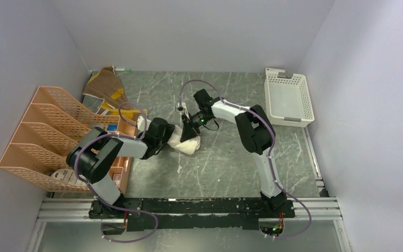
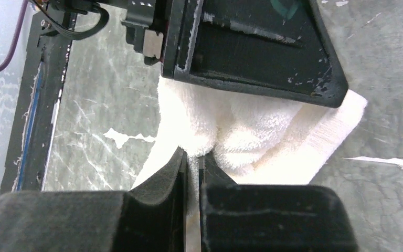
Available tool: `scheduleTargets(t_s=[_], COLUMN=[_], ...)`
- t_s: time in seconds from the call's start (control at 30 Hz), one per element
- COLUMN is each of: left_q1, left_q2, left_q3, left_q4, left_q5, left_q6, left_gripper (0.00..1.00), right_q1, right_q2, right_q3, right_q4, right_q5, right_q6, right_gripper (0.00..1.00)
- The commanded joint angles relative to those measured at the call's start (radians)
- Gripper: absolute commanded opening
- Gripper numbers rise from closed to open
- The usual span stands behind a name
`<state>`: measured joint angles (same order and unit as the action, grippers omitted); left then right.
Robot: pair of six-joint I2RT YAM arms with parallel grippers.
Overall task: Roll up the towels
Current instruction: Pick up the towel at the center of the board.
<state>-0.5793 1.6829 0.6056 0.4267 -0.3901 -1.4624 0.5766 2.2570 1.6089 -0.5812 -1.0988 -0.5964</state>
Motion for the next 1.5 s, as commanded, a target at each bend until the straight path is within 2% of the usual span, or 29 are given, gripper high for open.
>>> scheduleTargets(t_s=[0.0, 0.03, 0.07, 0.17, 0.2, 0.23, 0.27, 0.3, 0.4, 0.5, 0.6, 0.73, 0.8, 0.97, 1.1, 1.23, 1.47], left_q1=[0.002, 0.002, 0.001, 0.001, 0.001, 0.001, 0.002, 0.003, 0.025, 0.069, 0.107, 0.146, 0.172, 0.183, 0.184, 0.185, 0.194], left_q2=[0.05, 0.051, 0.051, 0.041, 0.031, 0.018, -0.001, -0.021, -0.085, -0.134, -0.196, -0.284, -0.302, -0.285, -0.28, -0.303, -0.268], left_q3=[-0.077, -0.082, -0.083, -0.102, -0.115, -0.124, -0.133, -0.139, -0.13, -0.044, -0.013, -0.012, 0.022, 0.158, 0.214, 0.226, 0.266], left_q4=[0.096, 0.109, 0.101, 0.129, 0.141, 0.153, 0.161, 0.173, 0.194, 0.107, 0.082, 0.132, 0.131, 0.04, 0.008, 0.032, 0.108], left_q5=[0.061, 0.069, 0.073, 0.074, 0.074, 0.07, 0.067, 0.069, 0.112, 0.205, 0.292, 0.405, 0.501, 0.693, 0.782, 0.892, 1.219], left_q6=[0.079, 0.089, 0.087, 0.106, 0.108, 0.114, 0.126, 0.151, 0.288, 0.47, 0.607, 0.767, 0.845, 0.995, 1.082, 1.171, 1.154], left_gripper=[0.46, 0.33, 0.09, 0.07, 0.07, 0.07, 0.07, 0.07, 0.07, 0.07, 0.07, 0.07, 0.07, 0.07, 0.07, 0.07, 0.07], right_q1=[0.039, 0.041, 0.042, 0.044, 0.044, 0.043, 0.042, 0.039, 0.012, -0.045, -0.111, -0.166, -0.171, -0.166, -0.152, -0.146, -0.146], right_q2=[-0.006, -0.008, -0.012, -0.025, -0.035, -0.051, -0.073, -0.103, -0.217, -0.349, -0.508, -0.746, -0.802, -0.763, -0.769, -0.786, -0.74], right_q3=[-0.034, -0.034, -0.033, -0.035, -0.04, -0.056, -0.079, -0.111, -0.203, -0.29, -0.423, -0.715, -0.797, -0.848, -0.931, -0.944, -0.96], right_q4=[-0.063, -0.052, -0.044, -0.004, 0.007, 0.031, 0.067, 0.112, 0.214, 0.313, 0.533, 0.898, 1.023, 1.212, 1.452, 1.498, 1.635], right_q5=[-0.017, -0.015, -0.014, 0.013, 0.031, 0.057, 0.098, 0.138, 0.24, 0.279, 0.331, 0.48, 0.474, 0.321, 0.359, 0.366, 0.28], right_q6=[0.016, 0.028, 0.034, 0.076, 0.086, 0.103, 0.134, 0.162, 0.215, 0.289, 0.431, 0.683, 0.786, 0.93, 0.966, 0.93, 0.893], right_gripper=[0.0, 0.0, 0.0, 0.01, 0.11, 0.45, 0.85, 0.99, 1.0, 1.0, 1.0, 1.0, 1.0, 1.0, 1.0, 1.0, 1.0])
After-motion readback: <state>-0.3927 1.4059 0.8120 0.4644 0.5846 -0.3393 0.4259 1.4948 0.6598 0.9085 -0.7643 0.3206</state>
